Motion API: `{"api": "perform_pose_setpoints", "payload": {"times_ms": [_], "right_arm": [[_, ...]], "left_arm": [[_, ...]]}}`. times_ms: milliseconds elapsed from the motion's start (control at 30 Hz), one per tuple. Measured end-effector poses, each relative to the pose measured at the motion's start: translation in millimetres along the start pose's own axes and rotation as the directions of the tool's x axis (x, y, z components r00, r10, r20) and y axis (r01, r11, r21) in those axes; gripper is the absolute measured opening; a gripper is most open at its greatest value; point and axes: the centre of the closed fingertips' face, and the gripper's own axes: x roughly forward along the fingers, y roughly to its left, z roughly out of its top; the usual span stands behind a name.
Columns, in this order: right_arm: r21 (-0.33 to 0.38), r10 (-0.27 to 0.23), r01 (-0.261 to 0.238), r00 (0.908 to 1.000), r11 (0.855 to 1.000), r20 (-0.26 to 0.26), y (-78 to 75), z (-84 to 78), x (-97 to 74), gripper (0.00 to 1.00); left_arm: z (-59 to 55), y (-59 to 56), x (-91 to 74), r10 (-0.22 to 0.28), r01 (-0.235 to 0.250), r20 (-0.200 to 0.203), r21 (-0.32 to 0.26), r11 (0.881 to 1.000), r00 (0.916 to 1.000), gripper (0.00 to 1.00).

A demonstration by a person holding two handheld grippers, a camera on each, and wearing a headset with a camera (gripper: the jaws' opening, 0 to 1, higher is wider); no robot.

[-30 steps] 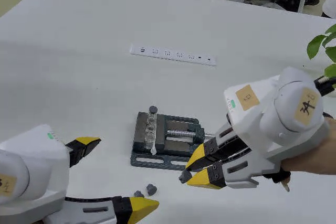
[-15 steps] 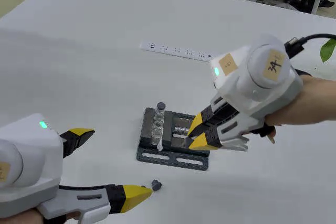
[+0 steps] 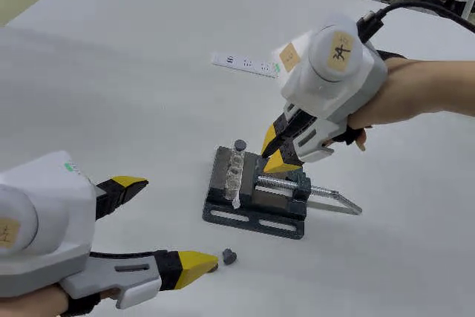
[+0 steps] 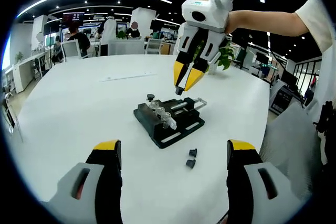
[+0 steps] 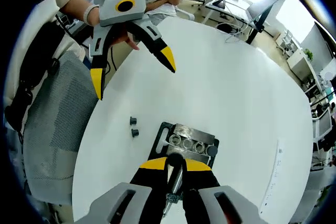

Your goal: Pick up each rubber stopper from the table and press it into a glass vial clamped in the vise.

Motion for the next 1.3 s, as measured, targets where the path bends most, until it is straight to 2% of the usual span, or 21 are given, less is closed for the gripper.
{"api": "perform_pose_setpoints", "payload": {"times_ms": [133,367,500,667,800,1100,1300], "right_arm": [[-0.027,0.006,-0.007,0.9992,1.000,-0.039,-15.7,-1.7,7.5,0.05],[-0.079,0.018,-0.025,0.9957,0.997,-0.091,-29.4,0.7,16.7,0.05],[-0.112,0.028,-0.042,0.9917,0.993,-0.126,-32.5,-2.3,22.4,0.05],[-0.124,0.046,-0.063,0.9901,0.990,-0.133,-32.7,-2.8,26.3,0.05],[-0.162,0.047,-0.072,0.9872,0.984,-0.152,-34.4,-4.3,30.8,0.05],[-0.174,0.064,-0.094,0.9832,0.980,-0.171,-35.9,-1.6,35.0,0.05],[-0.188,0.067,-0.106,0.9771,0.976,-0.202,-35.0,-4.9,35.9,0.05]], "left_arm": [[-1.1,0.2,0.3,-0.005,0.005,-0.003,-0.004,1.000,1.0000,0.78],[-1.6,1.9,0.9,-0.004,0.004,-0.006,0.000,1.000,1.0000,0.79],[-1.8,2.6,1.0,-0.002,0.002,-0.011,0.015,1.000,0.9999,0.82],[-2.3,5.4,1.1,0.007,-0.007,-0.019,0.025,1.000,0.9998,0.86],[-1.9,6.8,0.1,0.014,-0.014,-0.022,0.037,0.999,0.9997,0.89],[-1.5,11.0,-3.1,0.028,-0.027,-0.021,0.042,0.999,0.9994,0.91],[-2.9,11.3,-4.5,0.027,-0.026,-0.023,0.035,0.999,0.9994,0.91]]}}
